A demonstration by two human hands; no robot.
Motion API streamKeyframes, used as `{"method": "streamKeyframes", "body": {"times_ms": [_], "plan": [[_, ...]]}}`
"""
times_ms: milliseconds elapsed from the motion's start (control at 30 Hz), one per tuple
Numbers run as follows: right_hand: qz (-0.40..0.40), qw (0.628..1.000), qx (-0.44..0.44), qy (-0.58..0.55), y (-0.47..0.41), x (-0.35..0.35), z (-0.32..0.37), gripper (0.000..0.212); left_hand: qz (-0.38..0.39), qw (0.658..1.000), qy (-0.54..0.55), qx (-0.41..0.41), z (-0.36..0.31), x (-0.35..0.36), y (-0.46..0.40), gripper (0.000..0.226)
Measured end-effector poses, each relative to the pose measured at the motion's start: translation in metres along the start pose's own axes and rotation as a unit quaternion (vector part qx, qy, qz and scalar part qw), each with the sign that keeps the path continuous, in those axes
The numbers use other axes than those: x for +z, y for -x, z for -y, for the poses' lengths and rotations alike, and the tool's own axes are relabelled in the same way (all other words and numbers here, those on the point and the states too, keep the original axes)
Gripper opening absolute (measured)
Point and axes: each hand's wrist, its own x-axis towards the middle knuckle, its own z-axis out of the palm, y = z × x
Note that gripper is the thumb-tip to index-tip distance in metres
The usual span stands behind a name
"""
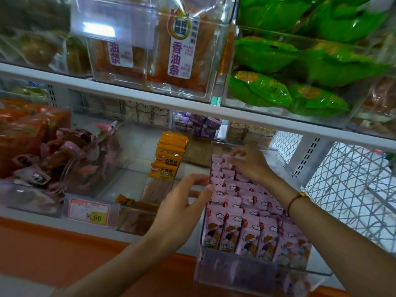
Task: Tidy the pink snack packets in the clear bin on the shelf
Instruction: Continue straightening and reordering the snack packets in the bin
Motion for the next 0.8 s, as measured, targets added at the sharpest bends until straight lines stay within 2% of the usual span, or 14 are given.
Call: {"method": "streamKeyframes", "body": {"times_ms": [67,100,200,233,300,367,500,633,800], "plan": [[-0.081,0.984,0.058,-0.149,0.008,-0.006,0.010,0.016,-0.007,1.000,-0.001,-0.001,0.000,-0.001,0.005,0.028],[-0.122,0.961,0.085,-0.233,0.013,-0.011,0.016,0.016,-0.019,1.000,-0.007,0.001,0.001,-0.002,0.007,0.026],[-0.208,0.862,0.159,-0.434,0.034,-0.032,0.032,0.018,-0.080,0.995,-0.053,0.021,-0.004,-0.007,0.010,0.027],[-0.216,0.833,0.179,-0.477,0.043,-0.041,0.036,0.019,-0.099,0.992,-0.071,0.040,-0.008,-0.009,0.010,0.030],[-0.179,0.790,0.204,-0.550,0.062,-0.055,0.041,0.021,-0.116,0.983,-0.114,0.087,-0.019,-0.008,0.008,0.036],[-0.113,0.778,0.229,-0.574,0.080,-0.064,0.046,0.017,-0.104,0.975,-0.151,0.123,-0.029,-0.004,0.008,0.045],[-0.035,0.791,0.236,-0.563,0.103,-0.075,0.052,0.009,-0.045,0.967,-0.207,0.142,-0.045,0.017,0.010,0.060],[-0.020,0.796,0.230,-0.560,0.116,-0.085,0.045,0.014,-0.027,0.955,-0.253,0.151,-0.054,0.035,0.010,0.057],[-0.020,0.781,0.257,-0.569,0.114,-0.087,0.041,0.014,-0.037,0.954,-0.252,0.158,-0.053,0.042,0.006,0.053]]}}
